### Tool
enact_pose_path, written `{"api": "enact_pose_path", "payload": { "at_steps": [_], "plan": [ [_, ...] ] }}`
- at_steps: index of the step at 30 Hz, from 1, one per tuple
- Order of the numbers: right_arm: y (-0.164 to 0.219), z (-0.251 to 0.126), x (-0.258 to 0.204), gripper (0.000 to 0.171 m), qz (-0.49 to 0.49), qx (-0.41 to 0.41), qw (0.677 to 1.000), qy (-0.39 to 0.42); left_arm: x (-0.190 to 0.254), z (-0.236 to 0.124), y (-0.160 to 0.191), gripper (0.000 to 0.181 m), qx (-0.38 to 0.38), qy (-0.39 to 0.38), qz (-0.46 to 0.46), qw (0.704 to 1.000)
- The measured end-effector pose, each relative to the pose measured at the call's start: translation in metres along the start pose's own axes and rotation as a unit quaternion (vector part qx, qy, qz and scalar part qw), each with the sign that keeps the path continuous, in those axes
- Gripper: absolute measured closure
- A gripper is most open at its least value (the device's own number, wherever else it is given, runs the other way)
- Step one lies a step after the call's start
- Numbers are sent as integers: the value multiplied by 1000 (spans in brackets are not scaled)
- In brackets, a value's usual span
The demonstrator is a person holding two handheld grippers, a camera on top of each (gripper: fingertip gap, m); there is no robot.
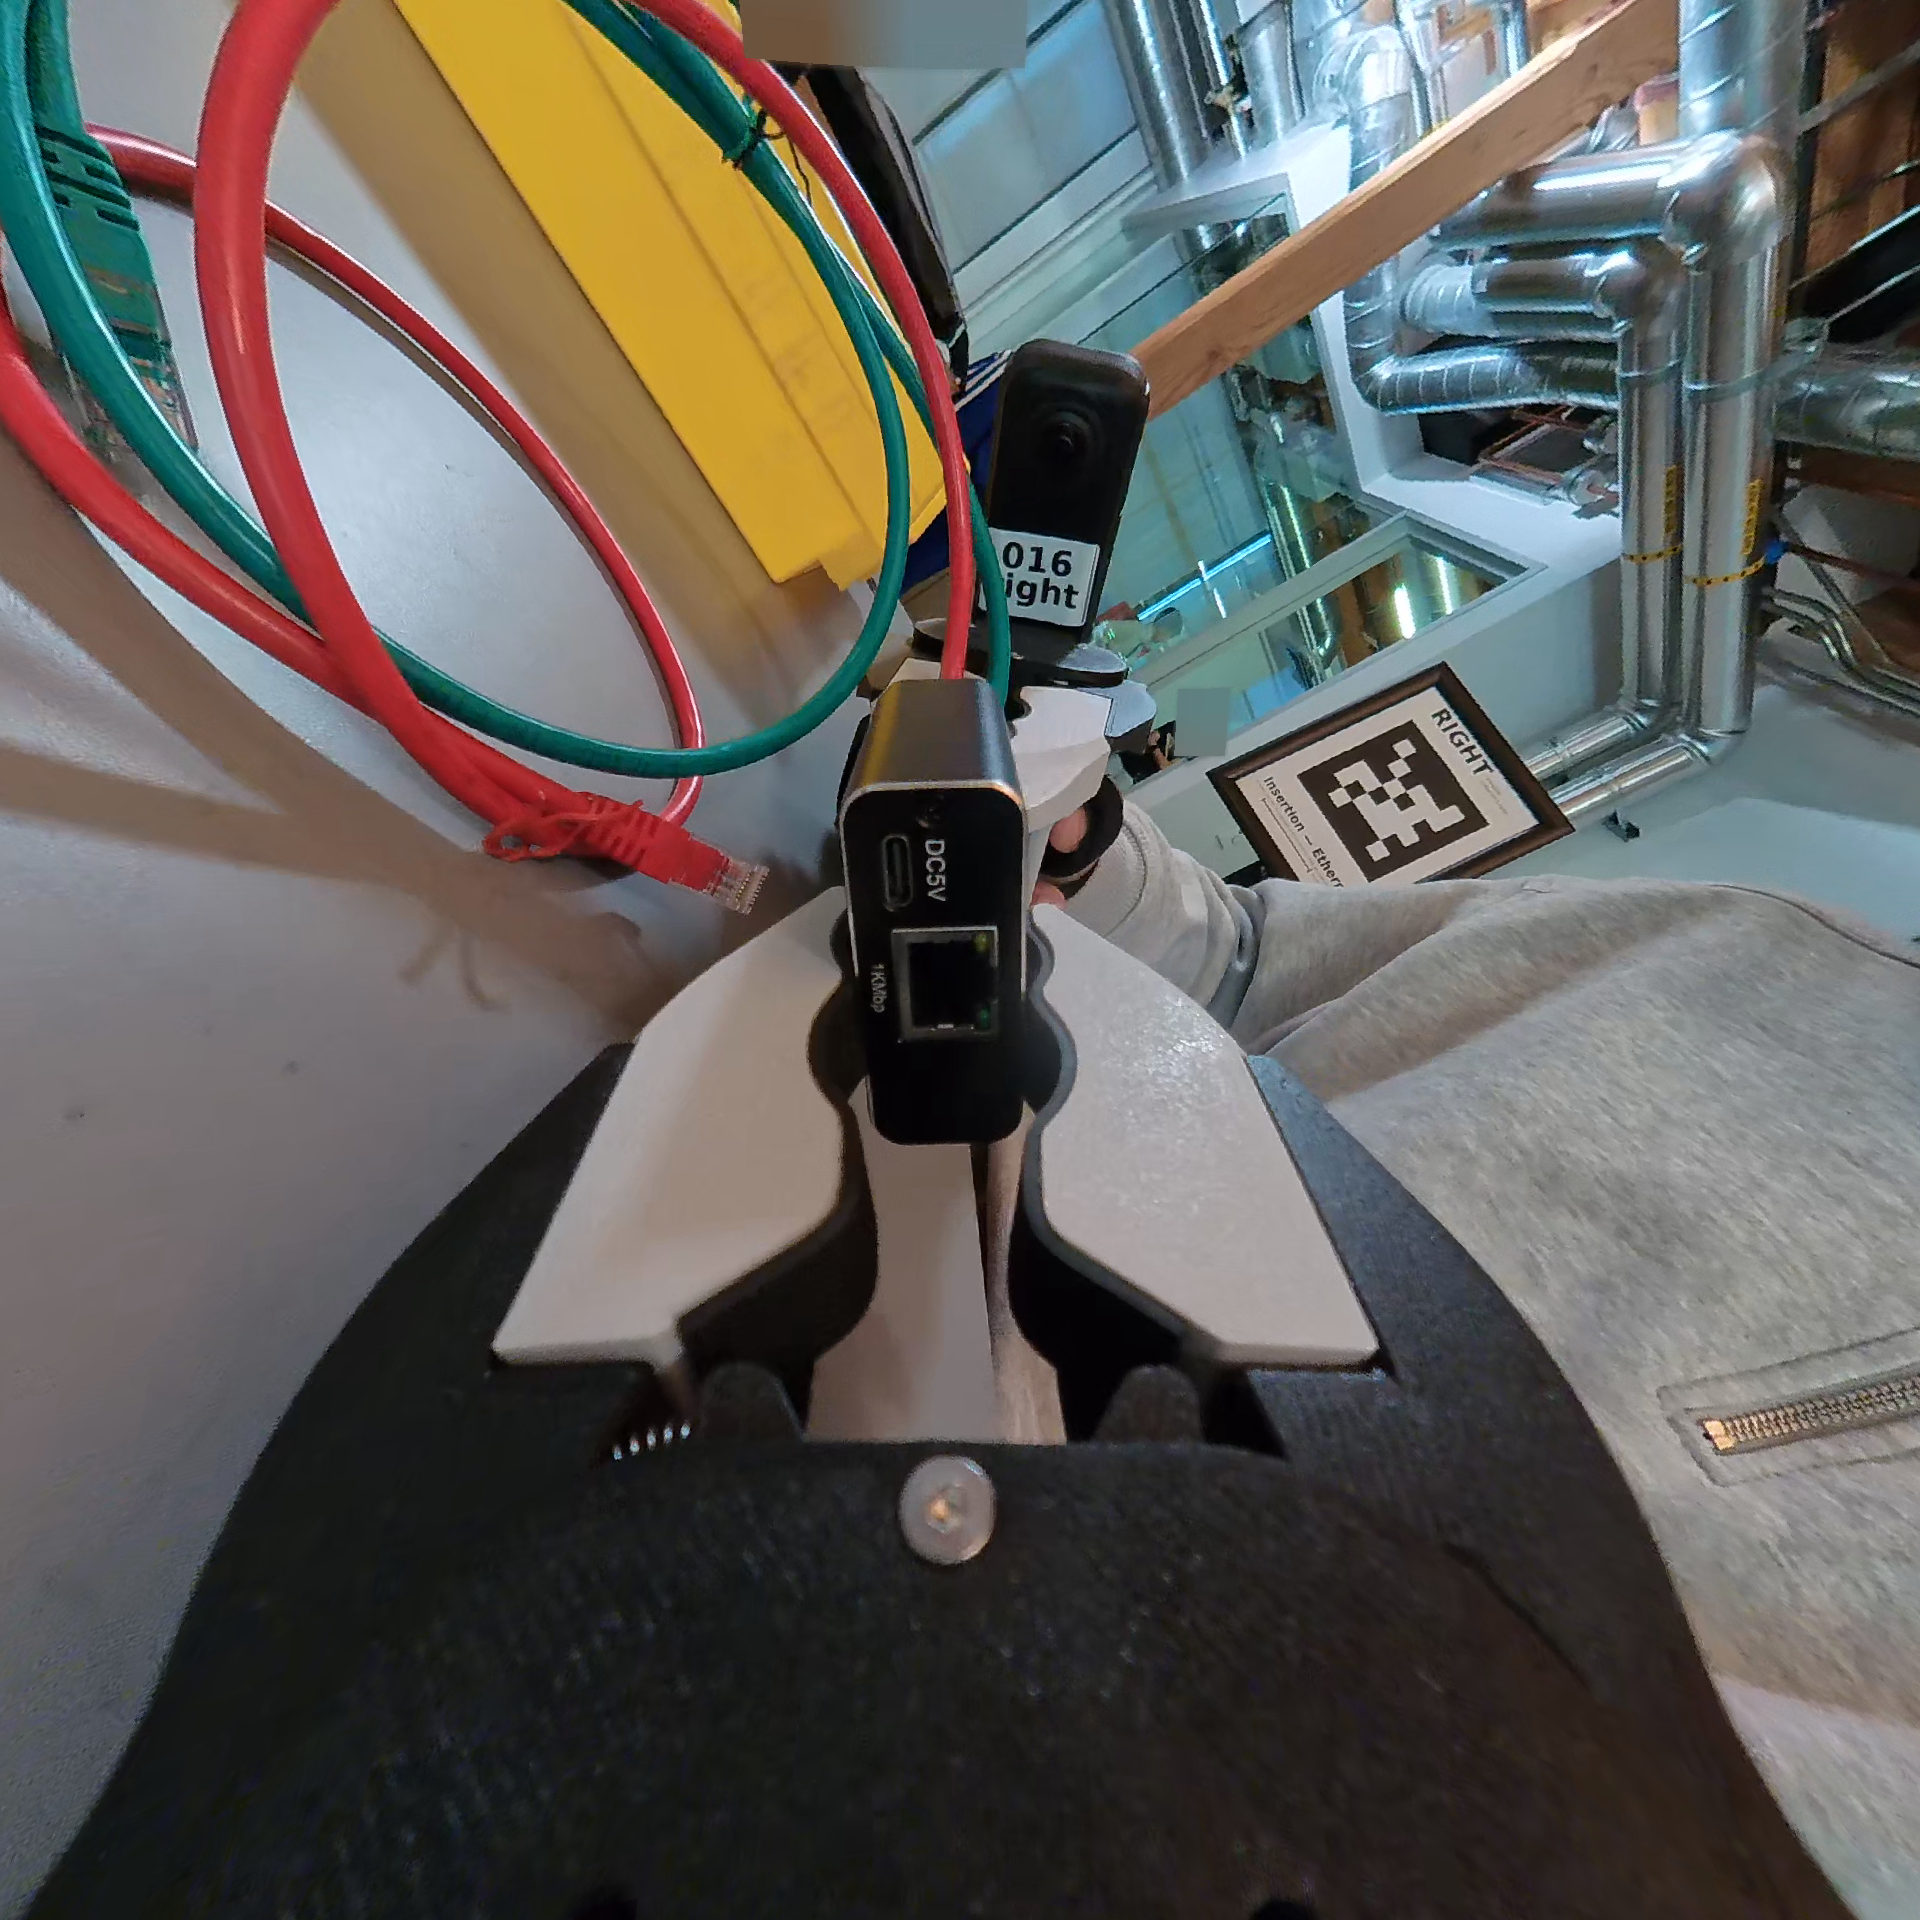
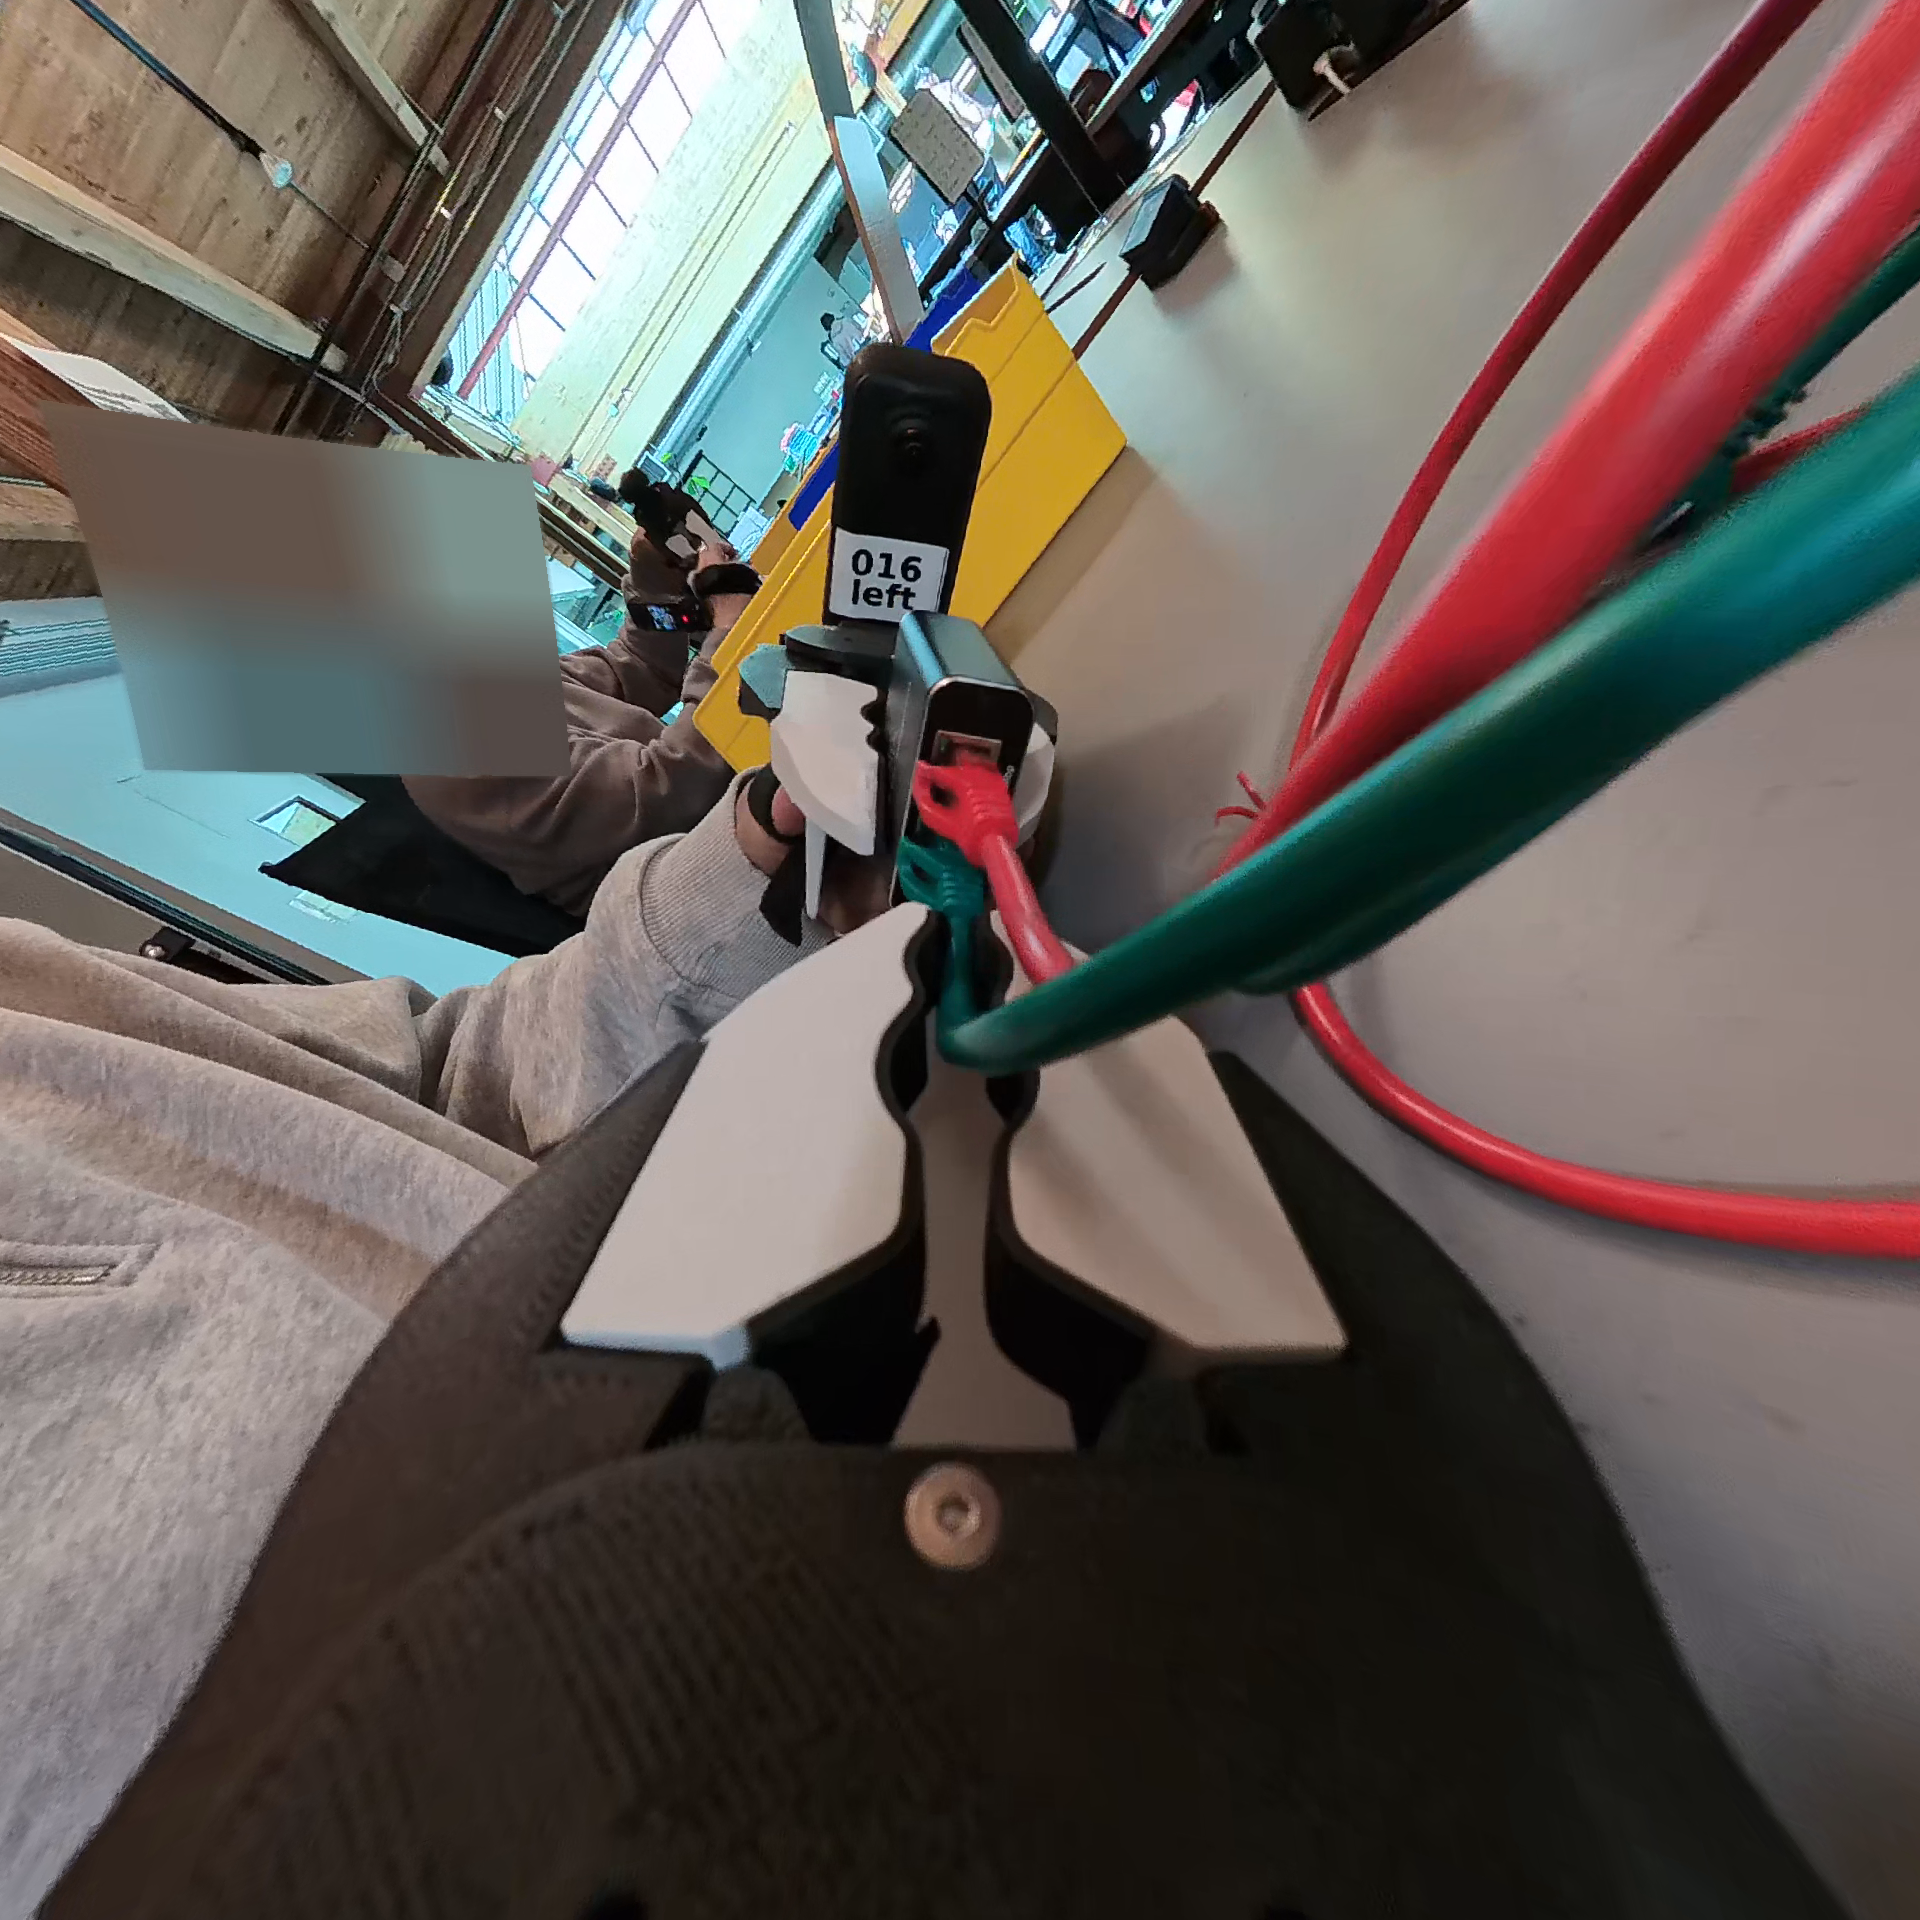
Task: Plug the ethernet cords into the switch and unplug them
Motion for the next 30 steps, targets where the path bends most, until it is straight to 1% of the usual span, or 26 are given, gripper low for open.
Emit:
{"api": "enact_pose_path", "payload": {
  "at_steps": [7, 10, 11, 13, 15, 17, 19, 23, 26, 29, 30],
  "plan": [
    [-6, 0, -2, 166, 8, 19, 1000, -17, 1, 0, -2, 157, 6, 18, -5, 1000],
    [-5, 5, -7, 166, -7, -8, 999, -37, 6, 4, 0, 154, -9, 41, 2, 999],
    [-3, 6, -9, 166, -27, -19, 999, -35, 7, 7, 3, 147, -20, 40, 8, 999],
    [2, 6, -12, 166, -71, -38, 996, -24, 6, 8, 4, 128, -26, 30, 19, 999],
    [5, 2, -14, 166, -101, -54, 993, -23, 8, 5, -2, 119, -1, 40, 15, 999],
    [8, 0, -17, 166, -125, -74, 989, -34, 8, -2, -10, 116, 36, 50, 8, 998],
    [13, -2, -19, 165, -149, -96, 983, -44, 8, -7, -14, 117, 49, 46, 13, 998],
    [21, -3, -21, 165, -184, -126, 974, -48, 9, -1, -3, 126, -5, 40, 19, 999],
    [16, -7, -26, 165, -179, -111, 975, -68, 12, 7, 11, 138, -64, 47, 15, 997],
    [9, -10, -31, 165, -168, -84, 978, -88, 9, 12, 18, 153, -94, 30, 18, 995],
    [8, -10, -33, 165, -164, -78, 979, -94, 10, 13, 20, 155, -104, 30, 17, 994]
  ]
}}
Point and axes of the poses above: each gripper's, where its closed fingertips meet, z out along the fingers, y out of its underside, x = y × z across the jaws, the point moved 4 cm from there along -z, back along the fingers, and after that the axes turned 11 degrees about y, right-handed, at the moved point
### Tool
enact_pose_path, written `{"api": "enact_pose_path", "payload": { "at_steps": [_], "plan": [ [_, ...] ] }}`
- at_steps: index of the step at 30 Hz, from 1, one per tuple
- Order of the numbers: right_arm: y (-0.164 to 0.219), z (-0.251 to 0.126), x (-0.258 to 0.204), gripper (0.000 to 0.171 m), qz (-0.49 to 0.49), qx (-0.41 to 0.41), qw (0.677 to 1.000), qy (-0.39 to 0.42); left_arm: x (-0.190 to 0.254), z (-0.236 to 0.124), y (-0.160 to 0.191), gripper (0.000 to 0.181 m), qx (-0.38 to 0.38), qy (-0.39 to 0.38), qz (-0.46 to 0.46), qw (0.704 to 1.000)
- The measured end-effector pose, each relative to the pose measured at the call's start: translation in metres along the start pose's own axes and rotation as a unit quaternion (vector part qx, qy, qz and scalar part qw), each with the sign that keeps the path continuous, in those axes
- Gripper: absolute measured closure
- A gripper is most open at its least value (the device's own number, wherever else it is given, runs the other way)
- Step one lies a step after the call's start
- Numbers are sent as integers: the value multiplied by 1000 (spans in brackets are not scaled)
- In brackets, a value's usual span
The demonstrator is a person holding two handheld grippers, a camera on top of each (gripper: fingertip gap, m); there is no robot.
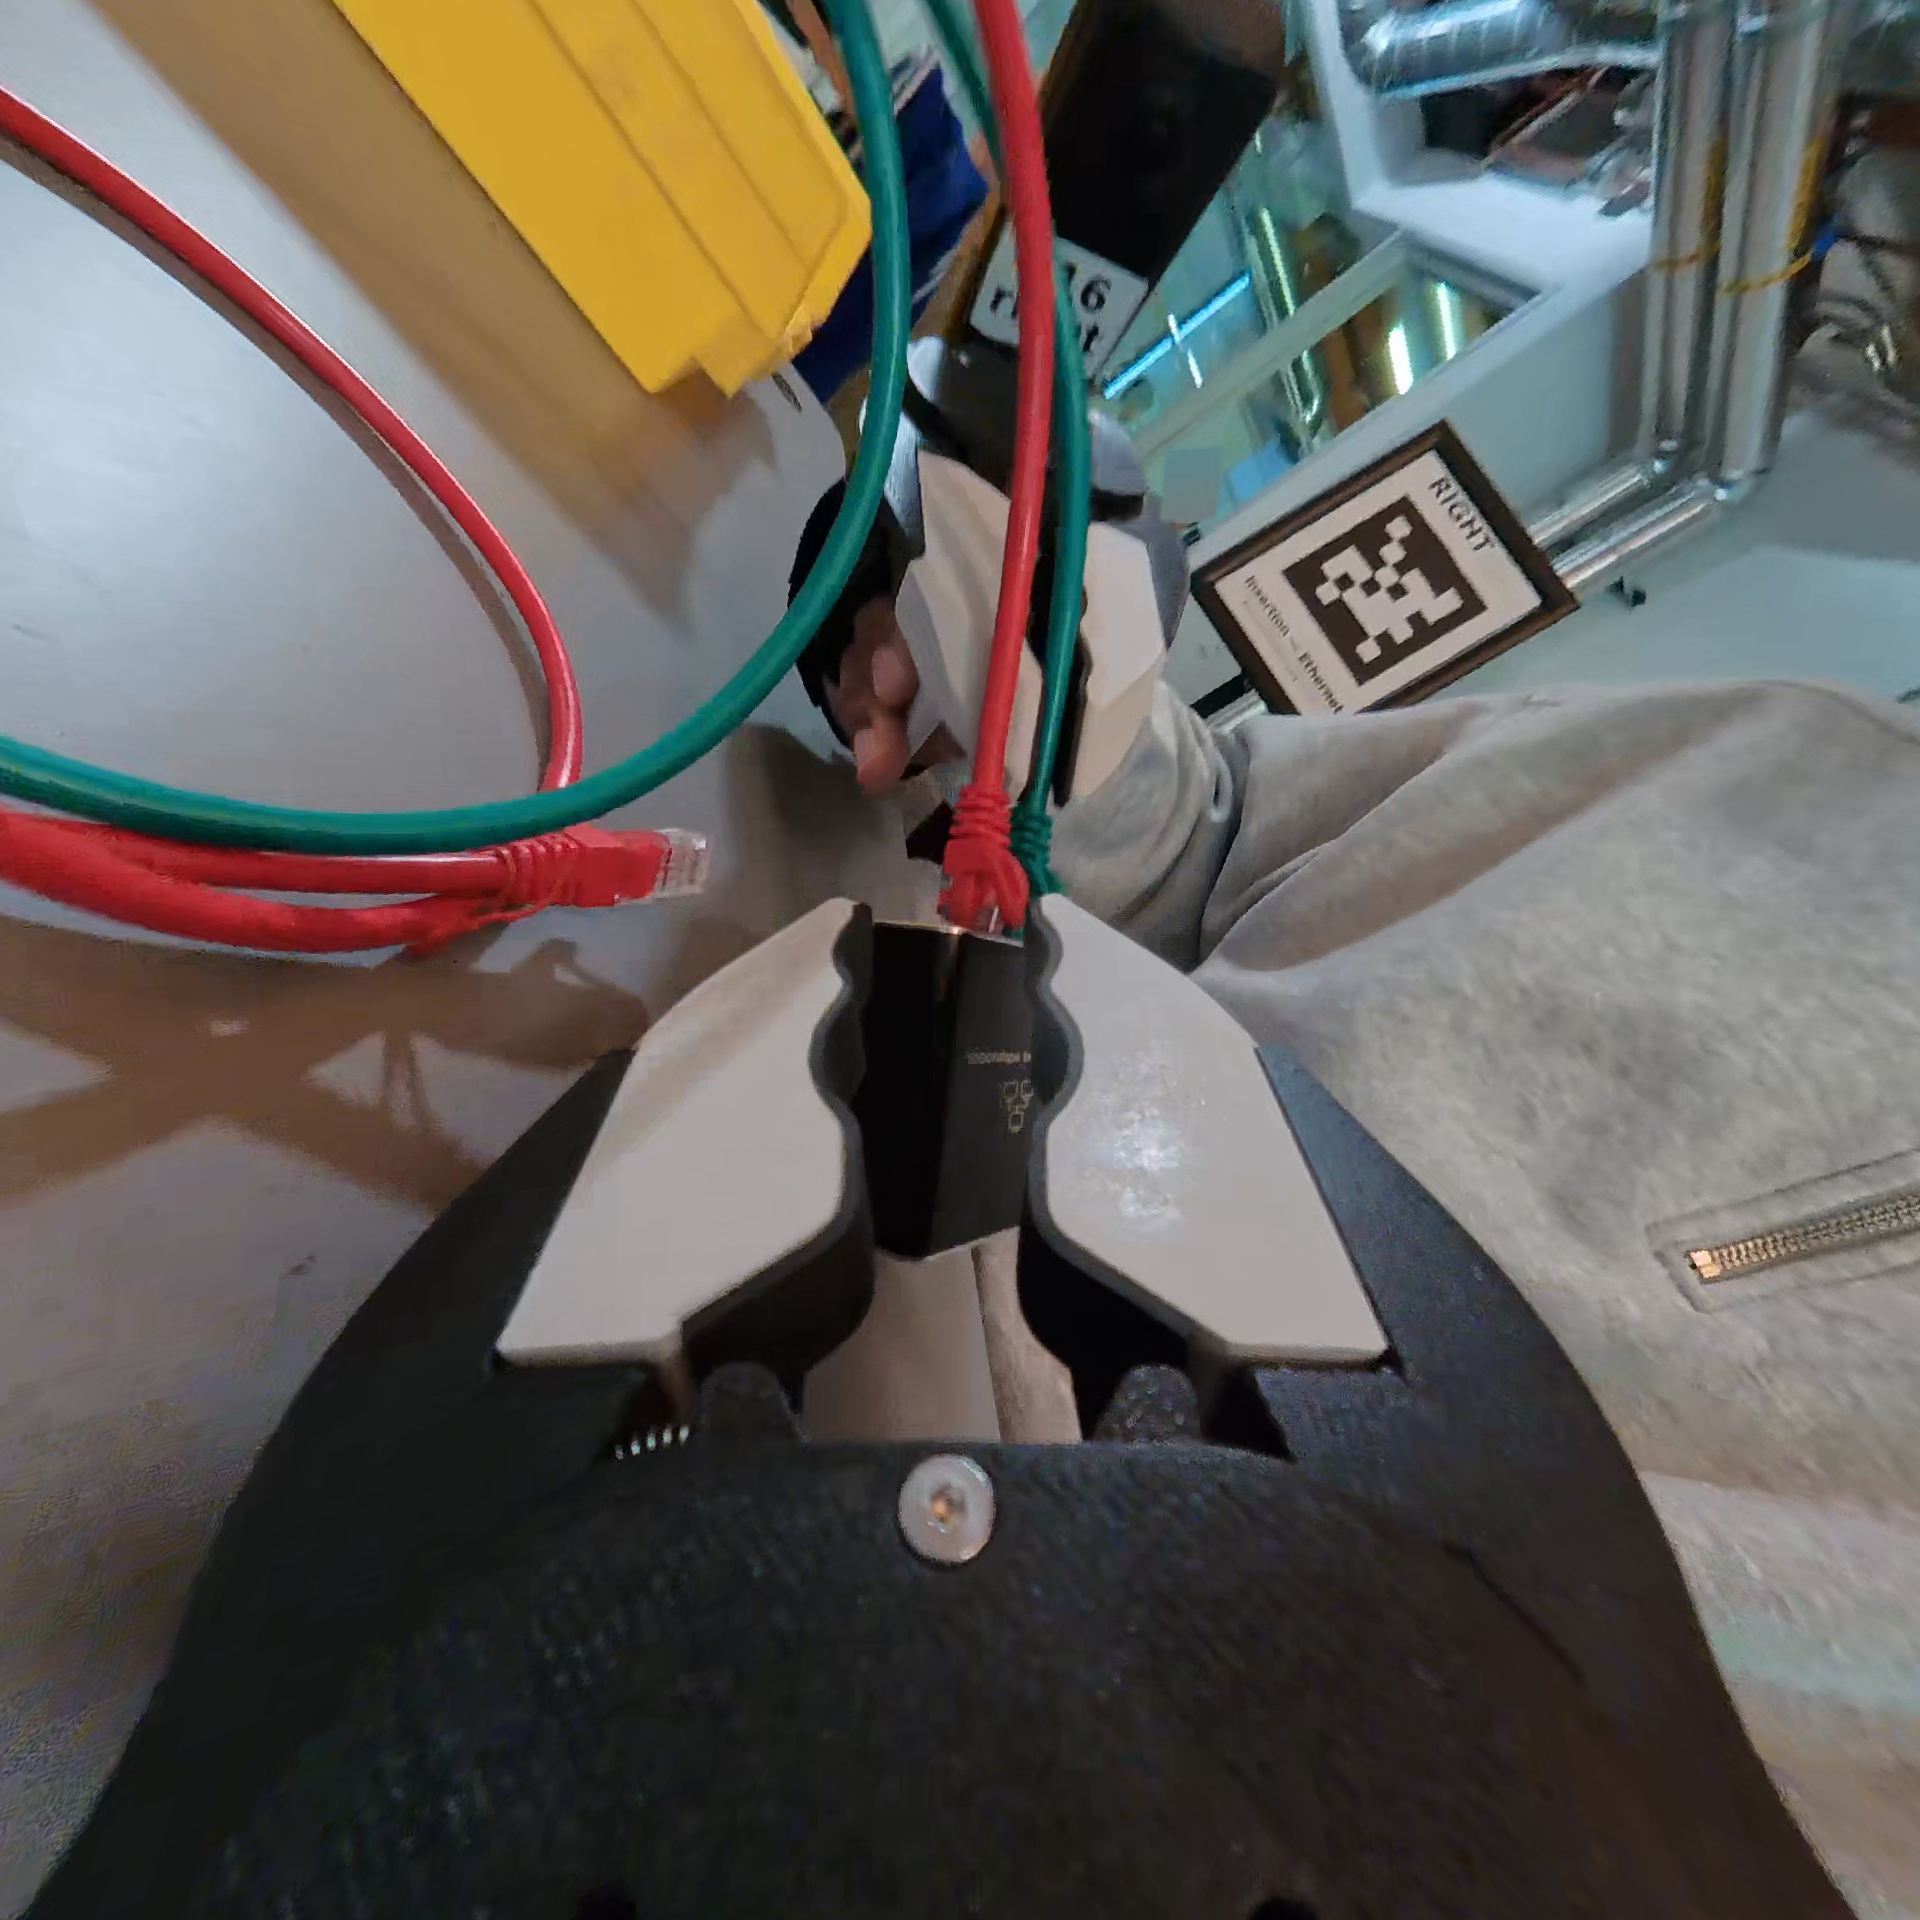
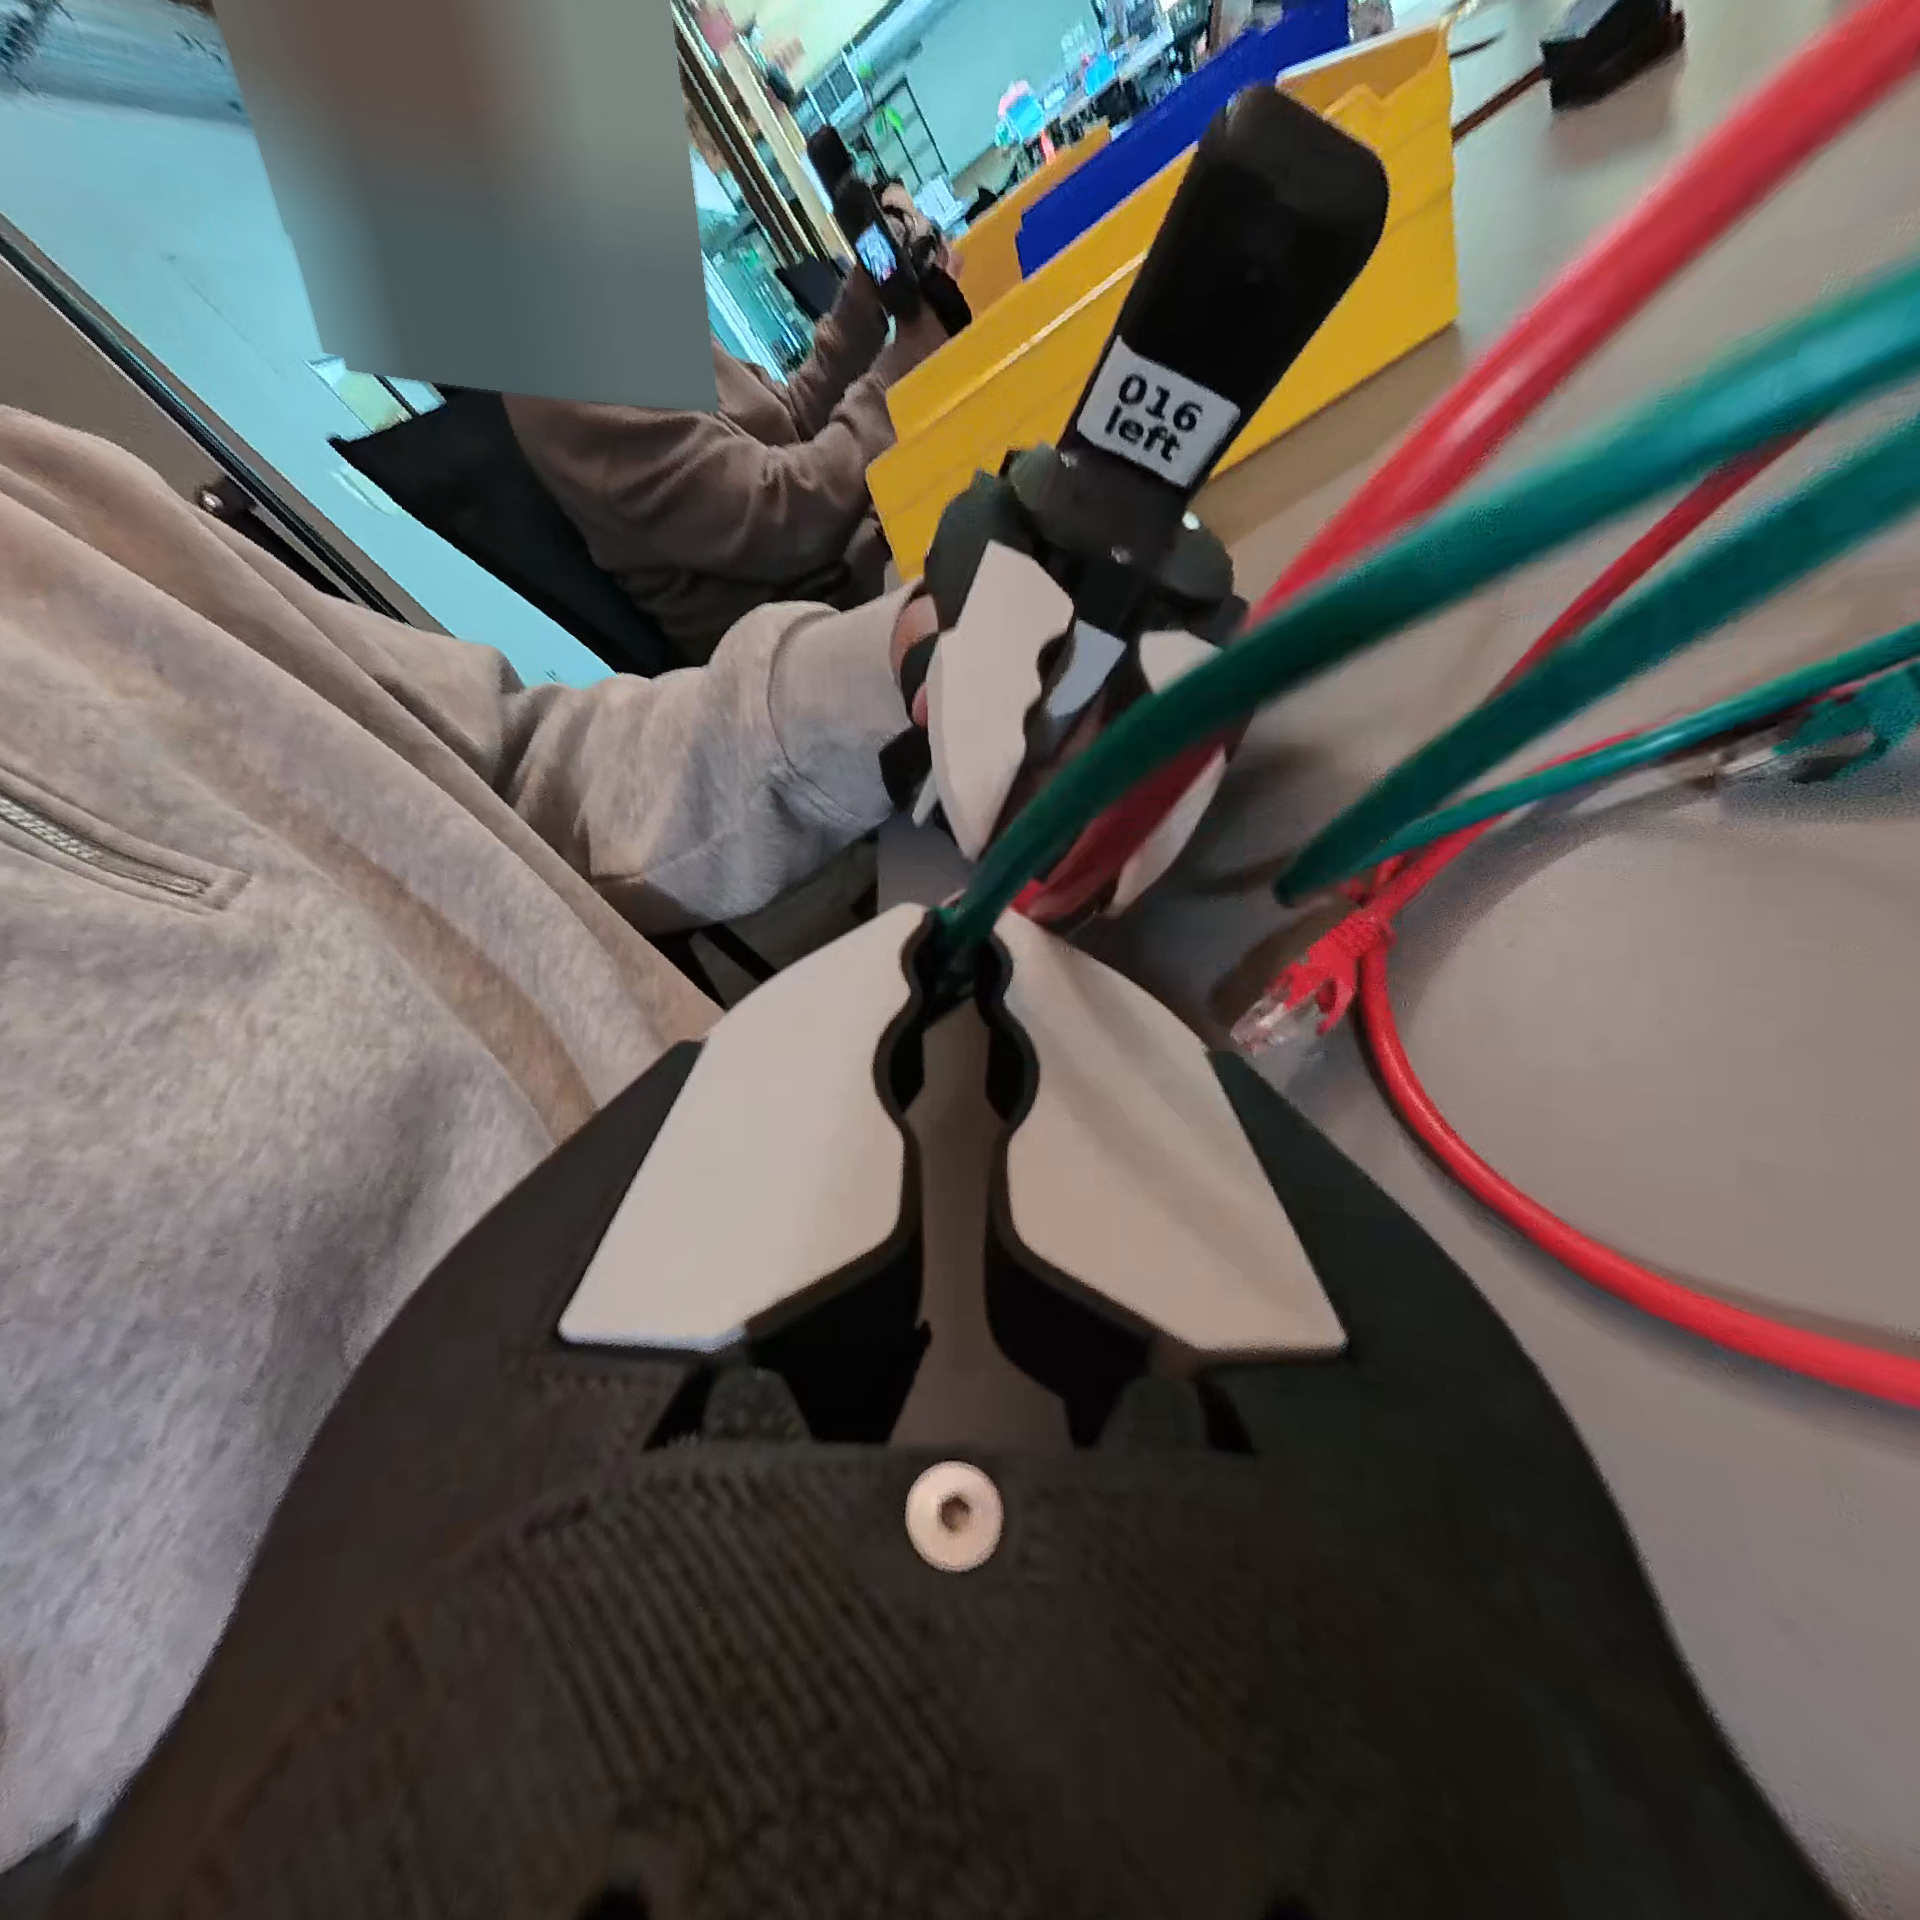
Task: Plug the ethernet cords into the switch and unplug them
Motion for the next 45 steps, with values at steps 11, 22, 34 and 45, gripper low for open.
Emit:
{"api": "enact_pose_path", "payload": {
  "at_steps": [11, 22, 34, 45],
  "plan": [
    [-5, 7, -8, 165, 3, 37, 999, -17, 1, 11, 8, 155, -30, 5, -11, 999],
    [-22, 1, 8, 163, 82, 121, 989, 17, -1, 14, -4, 156, 6, -32, 51, 998],
    [-15, 6, 36, 108, -73, 83, 954, 280, -11, -38, -42, 169, 259, -114, 25, 959],
    [-2, 21, 30, 145, 123, 70, 976, 164, -3, -16, -42, 174, 265, -96, 38, 959]
  ]
}}
Point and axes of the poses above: each gripper's, where its closed fingertips meet, z out along the fingers, y out of its underside, x = y × z across the jaws, the point moved 4 cm from there along -z, back along the fingers, and after that the axes turned 11 degrees about y, right-handed, at the moved point
